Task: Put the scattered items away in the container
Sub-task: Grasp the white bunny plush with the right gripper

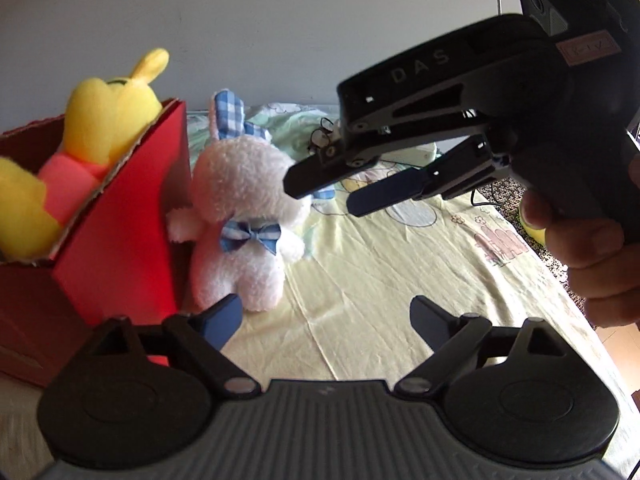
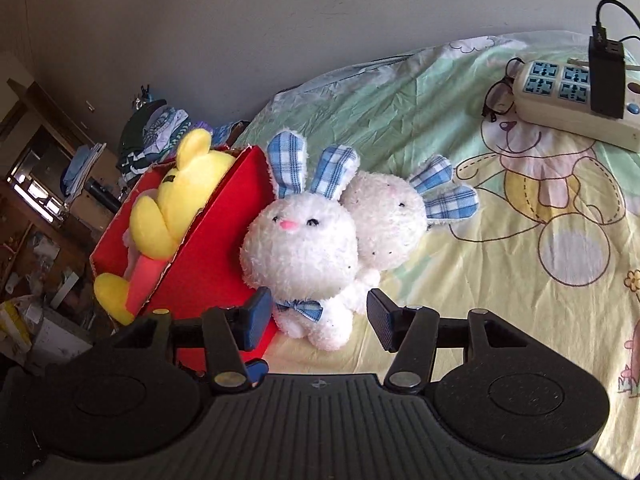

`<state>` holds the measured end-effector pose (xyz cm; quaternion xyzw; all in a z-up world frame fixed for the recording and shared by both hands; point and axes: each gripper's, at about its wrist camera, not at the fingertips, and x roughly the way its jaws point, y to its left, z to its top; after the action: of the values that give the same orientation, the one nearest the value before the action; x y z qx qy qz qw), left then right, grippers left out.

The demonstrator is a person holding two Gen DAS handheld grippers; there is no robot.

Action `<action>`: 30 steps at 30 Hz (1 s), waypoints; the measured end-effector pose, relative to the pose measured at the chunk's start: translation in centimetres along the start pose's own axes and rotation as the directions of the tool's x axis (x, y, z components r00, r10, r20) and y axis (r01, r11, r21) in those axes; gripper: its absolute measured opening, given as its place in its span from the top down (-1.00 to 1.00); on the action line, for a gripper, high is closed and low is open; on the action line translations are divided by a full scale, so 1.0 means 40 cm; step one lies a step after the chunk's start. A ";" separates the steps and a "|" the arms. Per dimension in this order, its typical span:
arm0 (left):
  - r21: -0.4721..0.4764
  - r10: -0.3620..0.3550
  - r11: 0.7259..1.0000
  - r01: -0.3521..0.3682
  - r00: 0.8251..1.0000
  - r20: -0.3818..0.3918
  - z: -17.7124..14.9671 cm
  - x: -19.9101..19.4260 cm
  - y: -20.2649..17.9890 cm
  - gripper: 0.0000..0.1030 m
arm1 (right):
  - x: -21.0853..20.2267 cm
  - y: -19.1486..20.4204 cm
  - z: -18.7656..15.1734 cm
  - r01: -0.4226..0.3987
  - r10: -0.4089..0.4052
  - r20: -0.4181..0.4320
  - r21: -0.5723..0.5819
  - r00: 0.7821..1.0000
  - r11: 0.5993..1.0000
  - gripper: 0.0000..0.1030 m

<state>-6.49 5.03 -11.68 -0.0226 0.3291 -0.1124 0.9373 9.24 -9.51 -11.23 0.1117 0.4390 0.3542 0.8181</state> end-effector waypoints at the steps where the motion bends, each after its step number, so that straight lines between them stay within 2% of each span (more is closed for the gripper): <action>1: 0.002 0.006 1.000 -0.006 1.000 0.002 -0.002 0.002 -0.002 -0.78 | 0.012 0.006 0.006 -0.006 0.005 -0.002 -0.028 1.000 1.000 -0.10; 3: 0.010 0.047 0.999 -0.047 0.999 0.018 -0.004 0.008 -0.009 -0.81 | 0.034 0.013 0.016 -0.011 0.010 -0.011 -0.067 1.000 0.998 -0.15; 6: -0.003 0.074 0.997 -0.074 0.997 0.015 -0.003 0.020 -0.010 -0.83 | 0.070 0.012 0.029 -0.032 0.029 -0.029 -0.094 0.999 0.995 -0.35; 8: -0.001 0.092 0.996 -0.092 0.996 0.005 -0.003 0.035 -0.012 -0.84 | 0.093 0.007 0.033 -0.055 0.051 -0.046 -0.087 0.998 0.995 -0.36; 10: 0.003 0.102 0.995 -0.102 0.995 -0.006 -0.002 0.048 -0.012 -0.83 | 0.113 0.004 0.032 -0.075 0.068 -0.077 -0.088 0.995 0.993 -0.27; 13: 0.009 0.099 0.995 -0.099 0.995 -0.033 -0.003 0.063 -0.006 -0.81 | 0.110 -0.007 0.029 -0.112 0.106 -0.080 -0.068 0.991 0.991 -0.05; 19: 0.028 0.104 0.994 -0.103 0.994 -0.032 0.001 0.067 -0.008 -0.84 | 0.032 -0.063 0.016 -0.139 0.140 -0.019 0.037 0.990 0.990 0.00; 22: 0.044 0.102 0.994 -0.101 0.995 -0.023 0.004 0.062 -0.010 -0.85 | -0.012 -0.100 -0.002 -0.116 0.117 -0.012 0.094 0.993 0.989 -0.01; 26: 0.083 0.075 0.994 -0.075 0.997 -0.005 0.011 0.051 -0.017 -0.87 | -0.058 -0.148 -0.032 -0.033 0.039 -0.039 0.144 0.998 0.989 -0.03; 30: 0.114 0.005 0.994 -0.003 1.000 -0.022 0.022 0.047 -0.022 -0.87 | -0.077 -0.198 -0.064 -0.030 0.047 -0.060 0.254 0.997 0.967 -0.14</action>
<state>-4.68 3.74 -12.02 0.0327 0.3326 -0.1292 0.9336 9.91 -17.67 -14.67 0.2122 0.5048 0.3146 0.7754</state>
